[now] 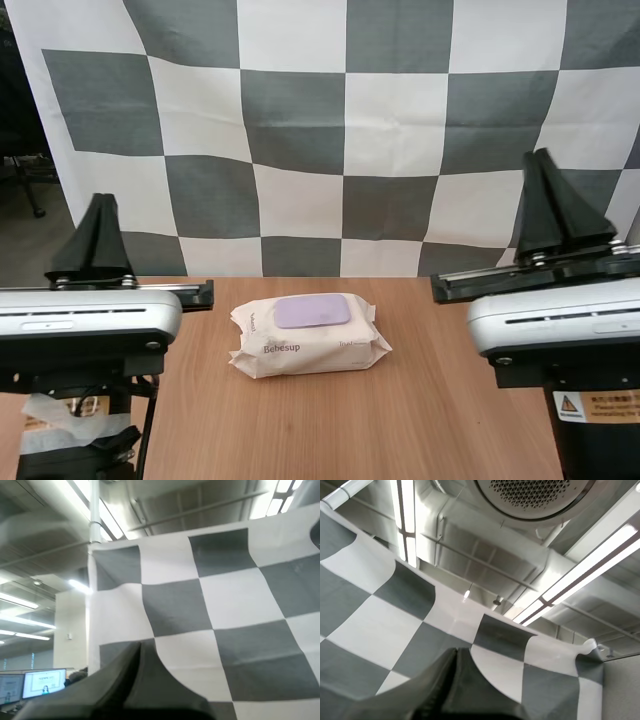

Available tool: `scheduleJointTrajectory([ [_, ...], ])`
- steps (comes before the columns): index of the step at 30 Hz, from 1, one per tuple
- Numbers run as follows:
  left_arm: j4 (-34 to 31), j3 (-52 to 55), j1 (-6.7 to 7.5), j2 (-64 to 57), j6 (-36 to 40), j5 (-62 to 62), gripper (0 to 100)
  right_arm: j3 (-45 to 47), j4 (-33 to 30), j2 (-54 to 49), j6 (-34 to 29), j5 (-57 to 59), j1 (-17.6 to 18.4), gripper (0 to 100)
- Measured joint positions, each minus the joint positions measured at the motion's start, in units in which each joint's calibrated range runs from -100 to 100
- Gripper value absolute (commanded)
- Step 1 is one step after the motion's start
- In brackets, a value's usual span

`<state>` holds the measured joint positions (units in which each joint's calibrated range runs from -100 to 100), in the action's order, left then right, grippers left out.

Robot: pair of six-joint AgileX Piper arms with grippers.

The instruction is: Open the wet wipes lid

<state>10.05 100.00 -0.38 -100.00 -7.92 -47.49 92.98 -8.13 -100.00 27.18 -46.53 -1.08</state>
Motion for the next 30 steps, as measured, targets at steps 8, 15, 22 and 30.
scheduleJointTrajectory([
  [8,16.96,0.0,-2.26,0.0,-13.65,-25.59,0,0.0,16.07,0.0,7.15,-2.64,-0.97,0],
  [15,26.17,-0.13,-2.35,0.0,-14.53,-42.64,0,0.0,22.47,0.0,7.15,1.65,-0.97,0],
  [22,22.07,-9.78,-2.35,0.51,-6.44,-43.14,0,-7.4,16.16,1.66,7.57,16.5,-0.97,0],
  [30,7.74,-28.68,-2.29,14.88,1.94,-19.62,0,-24.25,15.83,15.58,10.66,36.95,-0.9,0],
])
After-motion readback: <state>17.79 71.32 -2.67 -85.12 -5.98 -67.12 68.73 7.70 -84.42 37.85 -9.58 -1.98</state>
